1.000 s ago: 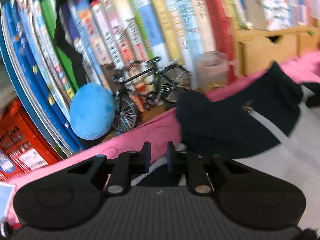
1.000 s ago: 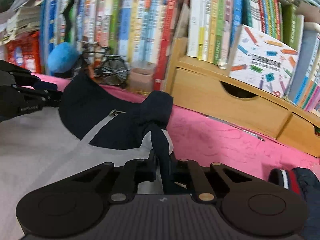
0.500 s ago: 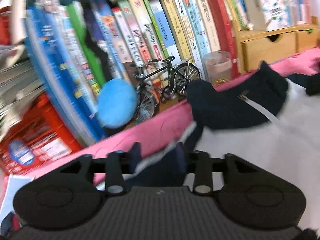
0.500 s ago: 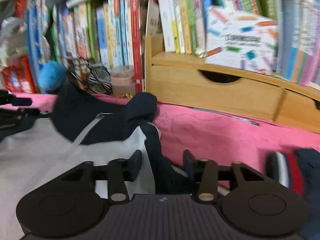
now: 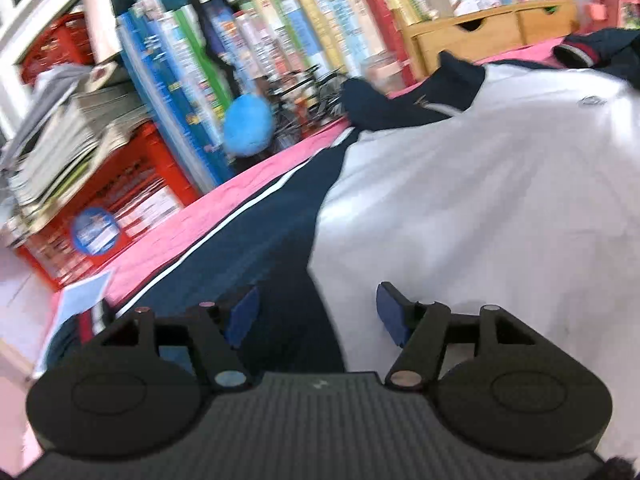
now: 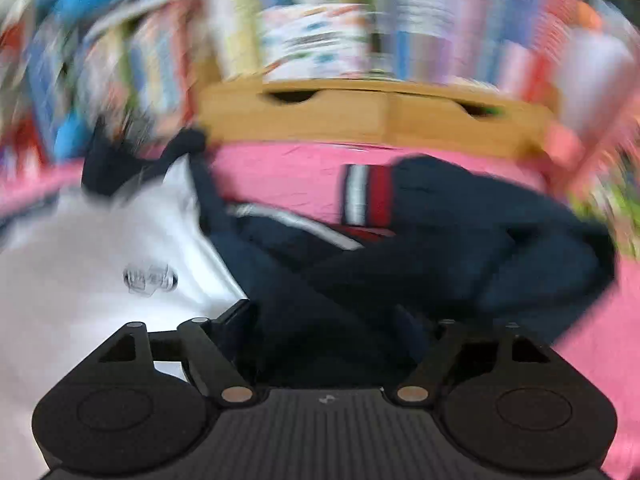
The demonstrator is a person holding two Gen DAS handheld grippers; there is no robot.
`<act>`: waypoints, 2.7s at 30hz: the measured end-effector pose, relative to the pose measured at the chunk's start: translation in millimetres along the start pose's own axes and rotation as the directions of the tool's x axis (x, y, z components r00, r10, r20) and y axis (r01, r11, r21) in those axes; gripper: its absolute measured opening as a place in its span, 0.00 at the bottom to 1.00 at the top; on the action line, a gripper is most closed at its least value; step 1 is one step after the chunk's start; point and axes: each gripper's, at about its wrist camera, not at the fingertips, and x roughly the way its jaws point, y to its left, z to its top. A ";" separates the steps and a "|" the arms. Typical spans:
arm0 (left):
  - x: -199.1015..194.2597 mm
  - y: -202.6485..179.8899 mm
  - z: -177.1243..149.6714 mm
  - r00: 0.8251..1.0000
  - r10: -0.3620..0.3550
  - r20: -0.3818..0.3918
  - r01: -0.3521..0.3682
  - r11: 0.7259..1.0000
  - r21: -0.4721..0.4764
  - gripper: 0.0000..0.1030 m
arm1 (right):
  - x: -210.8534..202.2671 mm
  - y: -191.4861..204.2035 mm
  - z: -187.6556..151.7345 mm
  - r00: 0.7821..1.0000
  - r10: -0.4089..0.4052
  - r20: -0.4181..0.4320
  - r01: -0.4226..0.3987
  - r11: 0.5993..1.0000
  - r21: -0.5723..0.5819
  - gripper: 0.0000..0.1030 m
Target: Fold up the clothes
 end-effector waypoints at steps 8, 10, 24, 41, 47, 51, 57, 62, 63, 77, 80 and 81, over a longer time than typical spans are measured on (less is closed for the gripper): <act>-97.4 -13.6 -25.1 0.973 -0.197 0.121 0.210 0.972 -0.109 0.77 | -141.4 75.6 -51.8 0.928 0.338 0.156 -0.275 0.905 -0.325 0.76; -112.8 -31.7 -39.5 0.969 -0.220 0.109 0.228 0.971 -0.068 0.79 | -167.5 87.3 -72.1 0.920 0.356 0.164 -0.279 0.888 -0.365 0.80; -219.6 -53.8 -128.6 0.969 -0.216 0.120 0.231 0.964 -0.128 0.85 | -302.1 100.1 -214.4 0.950 0.187 0.251 -0.035 0.861 -0.508 0.95; -212.4 -69.3 -130.1 0.991 -0.084 0.108 0.104 0.974 -0.199 0.90 | -220.8 194.0 -201.6 0.987 0.081 0.141 -0.001 0.868 -0.496 0.99; -200.7 -73.4 -124.4 0.992 -0.092 0.088 0.110 0.968 -0.225 0.90 | -208.5 190.1 -197.9 0.991 0.056 0.123 0.005 0.894 -0.449 1.00; -199.7 -76.2 -124.5 0.992 -0.092 0.084 0.109 0.968 -0.227 0.90 | -208.0 183.8 -196.1 0.993 0.056 0.106 -0.009 0.917 -0.400 1.00; -198.9 -77.2 -125.1 0.992 -0.091 0.082 0.108 0.968 -0.227 0.90 | -208.1 175.5 -194.7 0.992 0.076 0.099 -0.044 0.954 -0.298 1.00; -198.3 -73.0 -113.6 0.993 -0.053 0.110 0.074 0.978 -0.196 0.90 | -216.5 169.5 -184.0 0.980 0.091 0.178 -0.048 0.972 -0.232 1.00; -197.2 -72.2 -110.1 0.992 -0.039 0.120 0.062 0.980 -0.189 0.91 | -218.5 169.1 -180.8 0.975 0.087 0.205 -0.037 0.971 -0.235 1.00; -174.5 -78.4 -117.6 0.994 -0.075 0.075 0.088 0.977 -0.196 0.98 | -180.9 125.9 -204.3 0.987 0.095 0.127 -0.074 0.984 -0.162 0.99; -177.0 -74.8 -121.7 0.993 -0.083 0.078 0.099 0.970 -0.221 0.98 | -189.1 105.2 -206.7 0.991 0.034 0.127 -0.015 0.989 -0.149 0.99; -178.1 -73.2 -123.0 0.993 -0.089 0.077 0.104 0.967 -0.230 0.99 | -190.9 97.3 -206.9 0.993 0.037 0.114 -0.022 0.991 -0.131 0.99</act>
